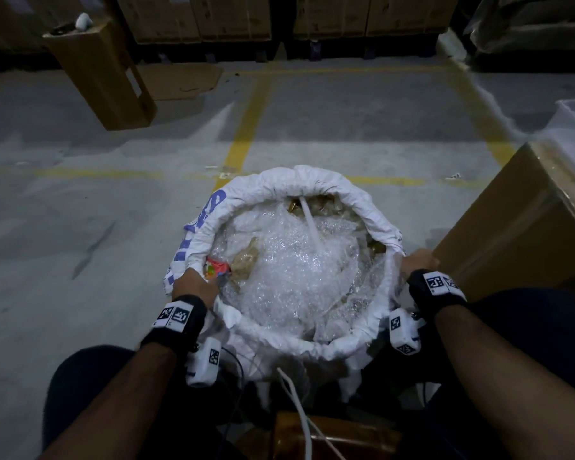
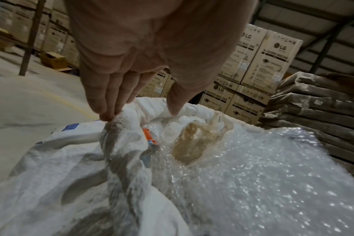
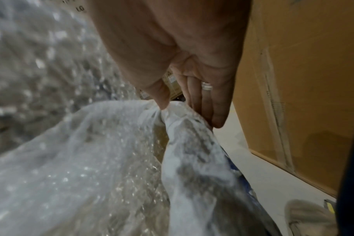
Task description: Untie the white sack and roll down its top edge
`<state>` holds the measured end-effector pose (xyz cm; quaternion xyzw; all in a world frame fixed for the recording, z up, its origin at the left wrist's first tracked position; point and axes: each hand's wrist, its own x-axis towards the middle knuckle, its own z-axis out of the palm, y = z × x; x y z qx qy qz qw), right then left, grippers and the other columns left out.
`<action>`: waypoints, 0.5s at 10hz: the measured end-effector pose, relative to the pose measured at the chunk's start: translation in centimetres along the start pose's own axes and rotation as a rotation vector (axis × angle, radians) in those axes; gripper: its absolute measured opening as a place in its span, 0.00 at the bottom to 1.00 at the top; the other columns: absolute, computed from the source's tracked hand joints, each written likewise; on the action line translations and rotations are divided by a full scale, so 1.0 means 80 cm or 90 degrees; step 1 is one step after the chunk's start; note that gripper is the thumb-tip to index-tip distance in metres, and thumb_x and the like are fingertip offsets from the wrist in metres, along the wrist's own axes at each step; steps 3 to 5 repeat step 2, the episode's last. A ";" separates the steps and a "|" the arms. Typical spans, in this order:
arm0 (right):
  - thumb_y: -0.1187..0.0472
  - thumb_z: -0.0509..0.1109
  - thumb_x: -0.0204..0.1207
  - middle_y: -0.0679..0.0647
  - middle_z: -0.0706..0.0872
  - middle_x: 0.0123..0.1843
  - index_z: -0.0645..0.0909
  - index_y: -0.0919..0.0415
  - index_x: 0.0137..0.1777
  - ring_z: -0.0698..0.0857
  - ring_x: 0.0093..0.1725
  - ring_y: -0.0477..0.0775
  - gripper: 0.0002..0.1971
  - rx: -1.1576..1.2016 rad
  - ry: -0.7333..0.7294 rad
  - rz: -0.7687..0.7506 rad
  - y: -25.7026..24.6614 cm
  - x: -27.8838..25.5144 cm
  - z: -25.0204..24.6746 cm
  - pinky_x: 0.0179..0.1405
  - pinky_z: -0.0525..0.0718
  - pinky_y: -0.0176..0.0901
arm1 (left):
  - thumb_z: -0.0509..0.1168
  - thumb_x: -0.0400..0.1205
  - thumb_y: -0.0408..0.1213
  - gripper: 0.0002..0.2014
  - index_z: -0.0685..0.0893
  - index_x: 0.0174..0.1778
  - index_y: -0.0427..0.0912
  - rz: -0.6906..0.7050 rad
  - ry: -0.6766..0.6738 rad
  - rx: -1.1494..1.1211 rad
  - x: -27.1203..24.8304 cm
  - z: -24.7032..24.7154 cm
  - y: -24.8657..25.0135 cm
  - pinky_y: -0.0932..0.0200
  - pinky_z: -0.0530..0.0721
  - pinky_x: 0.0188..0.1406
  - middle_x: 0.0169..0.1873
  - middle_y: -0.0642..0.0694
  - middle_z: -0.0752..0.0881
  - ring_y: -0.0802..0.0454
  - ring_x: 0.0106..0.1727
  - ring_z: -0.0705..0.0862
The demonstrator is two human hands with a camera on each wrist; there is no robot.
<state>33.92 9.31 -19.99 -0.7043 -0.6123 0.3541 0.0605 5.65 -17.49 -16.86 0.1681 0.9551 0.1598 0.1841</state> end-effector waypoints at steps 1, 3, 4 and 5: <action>0.56 0.63 0.81 0.72 0.80 0.66 0.77 0.77 0.63 0.79 0.65 0.71 0.22 -0.008 0.023 -0.011 -0.005 -0.009 -0.013 0.59 0.77 0.52 | 0.67 0.78 0.55 0.31 0.77 0.66 0.32 -0.008 -0.009 -0.008 -0.013 -0.005 0.010 0.49 0.77 0.59 0.62 0.29 0.81 0.33 0.63 0.80; 0.56 0.64 0.80 0.73 0.81 0.63 0.79 0.77 0.58 0.81 0.62 0.71 0.21 -0.005 0.063 -0.051 -0.015 -0.007 -0.026 0.51 0.77 0.49 | 0.66 0.80 0.49 0.23 0.79 0.62 0.33 0.020 -0.008 -0.034 -0.021 -0.014 0.029 0.53 0.77 0.56 0.60 0.31 0.83 0.35 0.62 0.80; 0.56 0.64 0.80 0.73 0.81 0.63 0.79 0.77 0.58 0.81 0.62 0.71 0.21 -0.005 0.063 -0.051 -0.015 -0.007 -0.026 0.51 0.77 0.49 | 0.66 0.80 0.49 0.23 0.79 0.62 0.33 0.020 -0.008 -0.034 -0.021 -0.014 0.029 0.53 0.77 0.56 0.60 0.31 0.83 0.35 0.62 0.80; 0.56 0.64 0.80 0.73 0.81 0.63 0.79 0.77 0.58 0.81 0.62 0.71 0.21 -0.005 0.063 -0.051 -0.015 -0.007 -0.026 0.51 0.77 0.49 | 0.66 0.80 0.49 0.23 0.79 0.62 0.33 0.020 -0.008 -0.034 -0.021 -0.014 0.029 0.53 0.77 0.56 0.60 0.31 0.83 0.35 0.62 0.80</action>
